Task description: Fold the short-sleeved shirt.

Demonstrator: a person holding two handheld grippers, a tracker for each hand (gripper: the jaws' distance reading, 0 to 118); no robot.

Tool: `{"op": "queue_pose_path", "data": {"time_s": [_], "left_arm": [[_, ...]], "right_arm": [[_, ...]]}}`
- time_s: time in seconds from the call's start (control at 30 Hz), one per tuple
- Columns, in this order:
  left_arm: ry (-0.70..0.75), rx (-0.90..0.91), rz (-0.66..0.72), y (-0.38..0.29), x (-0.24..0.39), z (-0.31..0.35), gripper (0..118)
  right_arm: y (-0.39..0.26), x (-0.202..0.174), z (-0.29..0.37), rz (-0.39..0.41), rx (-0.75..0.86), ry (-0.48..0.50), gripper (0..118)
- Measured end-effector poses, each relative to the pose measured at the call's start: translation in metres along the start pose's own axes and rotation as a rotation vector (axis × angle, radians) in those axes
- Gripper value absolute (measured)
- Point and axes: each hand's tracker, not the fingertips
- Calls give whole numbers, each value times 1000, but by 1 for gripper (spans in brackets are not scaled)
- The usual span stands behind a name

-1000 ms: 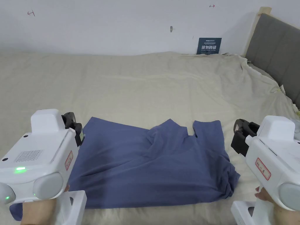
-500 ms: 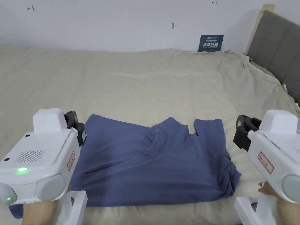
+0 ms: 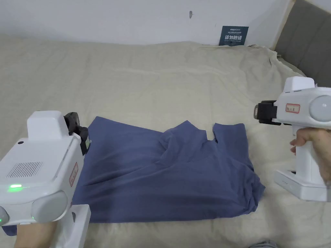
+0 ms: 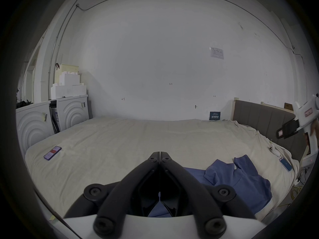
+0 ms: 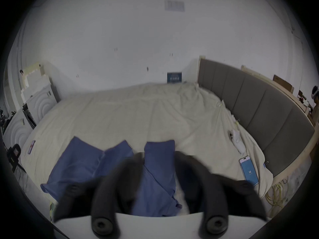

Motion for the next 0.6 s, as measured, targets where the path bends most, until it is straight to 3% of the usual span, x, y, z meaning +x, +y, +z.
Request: {"op": "queue_pose_path", "data": {"time_s": [0.03, 0.07, 0.1, 0.23, 0.37, 0.6], "left_arm": [[-1, -4, 4, 0, 0, -2, 0], [-5, -7, 9, 0, -1, -4, 0], [-6, -10, 12, 0, -1, -5, 0], [-3, -16, 15, 0, 0, -12, 0], [-7, -22, 23, 0, -1, -21, 0], [-1, -40, 4, -2, 3, -34, 0]], "right_arm": [[4, 2, -12, 5, -54, -1, 67], [6, 3, -23, -8, -94, -17, 82], [7, 4, -34, -6, -143, -16, 86], [0, 12, -81, -72, -288, -11, 90], [-20, 22, -128, -139, -391, -87, 90], [-48, 22, -174, -196, -467, -117, 86]]}}
